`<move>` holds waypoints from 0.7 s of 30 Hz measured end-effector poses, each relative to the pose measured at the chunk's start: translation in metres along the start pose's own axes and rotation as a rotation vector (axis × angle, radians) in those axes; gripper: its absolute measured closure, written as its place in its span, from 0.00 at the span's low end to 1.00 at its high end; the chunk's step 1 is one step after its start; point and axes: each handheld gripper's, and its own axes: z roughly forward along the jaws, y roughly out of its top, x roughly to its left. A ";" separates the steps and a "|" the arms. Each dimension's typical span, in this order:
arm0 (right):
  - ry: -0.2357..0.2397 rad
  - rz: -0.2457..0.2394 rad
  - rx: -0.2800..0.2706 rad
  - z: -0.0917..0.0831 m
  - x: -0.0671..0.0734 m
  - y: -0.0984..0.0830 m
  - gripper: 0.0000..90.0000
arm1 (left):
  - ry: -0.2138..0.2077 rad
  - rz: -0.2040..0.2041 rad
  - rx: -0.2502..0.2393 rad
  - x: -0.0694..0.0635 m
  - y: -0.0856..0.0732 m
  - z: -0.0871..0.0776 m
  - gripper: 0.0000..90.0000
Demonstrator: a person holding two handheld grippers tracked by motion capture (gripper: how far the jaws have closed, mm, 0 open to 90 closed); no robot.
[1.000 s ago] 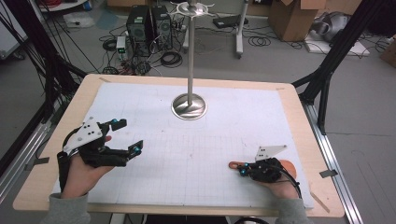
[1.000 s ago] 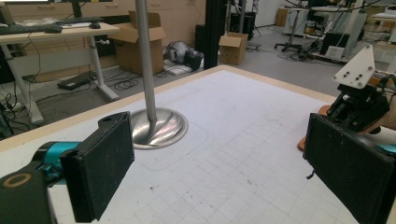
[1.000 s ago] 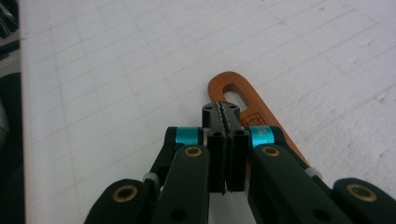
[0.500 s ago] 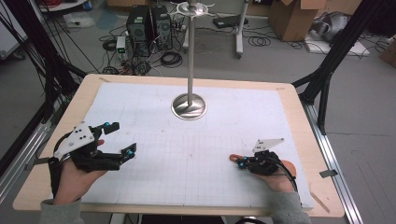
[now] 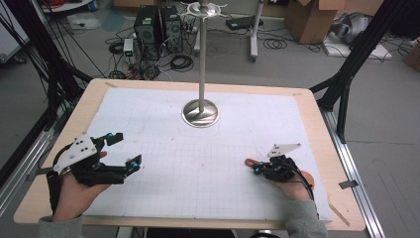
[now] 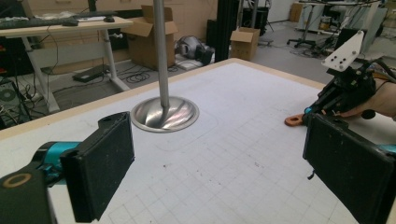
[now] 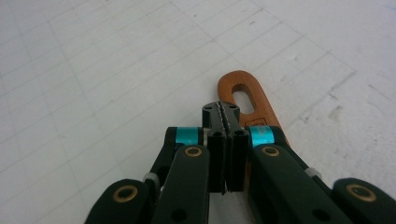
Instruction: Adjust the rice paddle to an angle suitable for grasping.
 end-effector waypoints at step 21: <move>-0.056 0.019 -0.020 -0.002 -0.018 0.004 1.00 | 0.010 -0.004 0.033 0.001 -0.007 0.001 0.10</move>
